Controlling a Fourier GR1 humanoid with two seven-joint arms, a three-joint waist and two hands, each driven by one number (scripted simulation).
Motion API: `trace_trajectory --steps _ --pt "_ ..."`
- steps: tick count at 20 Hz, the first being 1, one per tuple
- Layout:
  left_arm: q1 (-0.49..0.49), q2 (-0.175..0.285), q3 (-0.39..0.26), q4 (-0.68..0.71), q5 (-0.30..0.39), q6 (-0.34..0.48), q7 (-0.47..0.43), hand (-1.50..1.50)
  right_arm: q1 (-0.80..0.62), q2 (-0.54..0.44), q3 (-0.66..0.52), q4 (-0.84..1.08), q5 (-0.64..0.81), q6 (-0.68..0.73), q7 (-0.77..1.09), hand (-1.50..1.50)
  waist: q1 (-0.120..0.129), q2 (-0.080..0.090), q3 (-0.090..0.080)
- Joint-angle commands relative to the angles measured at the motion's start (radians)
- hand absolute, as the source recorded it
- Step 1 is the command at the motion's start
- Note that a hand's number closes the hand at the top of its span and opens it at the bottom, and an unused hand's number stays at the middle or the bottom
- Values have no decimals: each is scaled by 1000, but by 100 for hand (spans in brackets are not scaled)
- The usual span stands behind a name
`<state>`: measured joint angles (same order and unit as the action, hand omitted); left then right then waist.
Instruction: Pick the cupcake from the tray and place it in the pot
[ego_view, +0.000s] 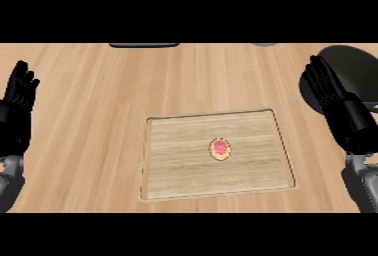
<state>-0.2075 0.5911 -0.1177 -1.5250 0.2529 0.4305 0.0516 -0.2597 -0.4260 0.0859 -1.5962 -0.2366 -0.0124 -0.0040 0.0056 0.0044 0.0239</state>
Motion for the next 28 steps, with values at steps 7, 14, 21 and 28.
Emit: trace_trajectory --steps 7,14,21,28 --pt "114 -138 -43 -35 46 15 -57 0 224 -126 -175 -126 435 -379 -111 150 -197 -36 -51" --pt "169 -232 -113 -92 56 -7 -138 0 457 271 26 -369 671 -774 -349 -150 -81 -26 -28" --pt "196 -260 -153 -90 32 -27 -192 0 774 422 346 -396 1048 -958 -318 -150 -43 -10 -30" --pt "173 -282 -167 -89 19 -15 -192 0 1027 425 400 -269 1288 -846 -57 -150 -29 13 -34"
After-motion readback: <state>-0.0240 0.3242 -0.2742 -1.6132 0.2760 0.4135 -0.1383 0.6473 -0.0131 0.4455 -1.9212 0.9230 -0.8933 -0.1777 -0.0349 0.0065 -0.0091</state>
